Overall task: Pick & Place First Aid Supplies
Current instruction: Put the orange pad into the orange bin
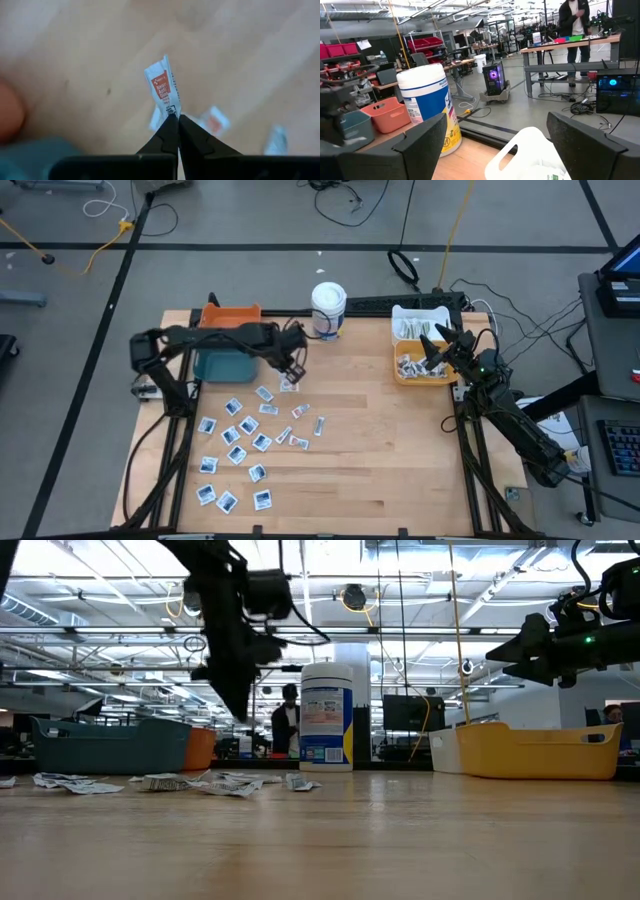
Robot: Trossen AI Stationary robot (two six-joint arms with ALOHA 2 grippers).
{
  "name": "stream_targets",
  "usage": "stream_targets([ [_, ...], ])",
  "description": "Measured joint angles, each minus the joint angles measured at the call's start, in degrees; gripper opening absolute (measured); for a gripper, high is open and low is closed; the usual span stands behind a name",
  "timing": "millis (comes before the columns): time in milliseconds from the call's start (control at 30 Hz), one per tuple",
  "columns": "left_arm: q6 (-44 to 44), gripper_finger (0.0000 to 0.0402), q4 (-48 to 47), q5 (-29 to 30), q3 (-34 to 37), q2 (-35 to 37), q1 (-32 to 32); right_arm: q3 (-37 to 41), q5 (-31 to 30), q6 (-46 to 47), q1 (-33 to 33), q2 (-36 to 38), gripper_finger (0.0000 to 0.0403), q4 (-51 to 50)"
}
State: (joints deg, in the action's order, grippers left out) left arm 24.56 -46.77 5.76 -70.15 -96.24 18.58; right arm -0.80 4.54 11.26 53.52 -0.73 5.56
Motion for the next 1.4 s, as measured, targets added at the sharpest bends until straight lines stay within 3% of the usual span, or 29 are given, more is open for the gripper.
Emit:
stream_targets([
  [400,1.1,0.0001,-14.1,-6.0,-0.7,10.6,3.5,0.0,0.0,0.0,0.0,0.0,0.0337,0.0],
  [600,1.9,0.0001,-19.1,-3.1,-0.7,12.8,11.5,0.0,0.0,0.0,0.0,0.0,0.0337,0.0],
  [933,3.9,0.0,-19.5,0.2,-0.7,13.1,27.0,0.0,0.0,0.0,0.0,0.0,0.0337,0.0],
  [1400,7.6,0.0,-19.6,1.8,-0.7,11.1,39.7,0.0,0.0,0.0,0.0,0.0,0.0337,0.0],
])
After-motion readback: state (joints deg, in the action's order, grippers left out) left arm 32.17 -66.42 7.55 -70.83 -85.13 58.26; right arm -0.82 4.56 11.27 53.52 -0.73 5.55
